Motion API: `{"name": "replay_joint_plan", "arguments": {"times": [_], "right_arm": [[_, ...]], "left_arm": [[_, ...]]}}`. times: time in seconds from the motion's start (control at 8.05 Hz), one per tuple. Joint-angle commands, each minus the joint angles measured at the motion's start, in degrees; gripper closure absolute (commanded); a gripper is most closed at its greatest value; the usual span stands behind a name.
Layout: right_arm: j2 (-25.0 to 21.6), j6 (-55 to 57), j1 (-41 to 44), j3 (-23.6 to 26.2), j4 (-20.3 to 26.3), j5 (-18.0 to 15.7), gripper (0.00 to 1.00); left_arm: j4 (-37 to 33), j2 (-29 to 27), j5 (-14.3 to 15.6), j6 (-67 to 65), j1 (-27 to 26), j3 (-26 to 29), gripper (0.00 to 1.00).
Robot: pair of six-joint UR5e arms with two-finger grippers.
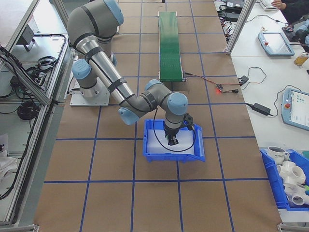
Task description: Move button from left to right
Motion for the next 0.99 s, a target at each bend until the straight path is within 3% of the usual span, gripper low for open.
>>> {"name": "replay_joint_plan", "arguments": {"times": [0.0, 0.25, 0.5, 0.62, 0.87], "right_arm": [[2.76, -0.44, 0.07, 0.7, -2.88, 1.72, 0.9], [4.24, -0.62, 0.6, 0.97, -3.58, 1.81, 0.88], [5.57, -1.31, 1.04, 1.58, -4.63, 1.99, 0.8], [5.57, -1.76, 1.04, 2.36, -6.64, 2.25, 0.65], [5.4, -2.73, 1.04, 2.64, -7.1, 2.95, 0.1]], "left_arm": [[0.02, 0.05, 0.44, 0.88, 0.05, 0.1, 0.0], [0.02, 0.05, 0.35, 0.88, 0.14, 0.01, 0.0], [1.41, 0.05, 0.09, 0.88, 0.14, -0.34, 0.0], [1.51, 0.05, 0.0, 0.88, 0.14, -0.52, 0.0], [1.51, 0.05, 0.0, 0.88, 0.14, -0.52, 0.0]]}}
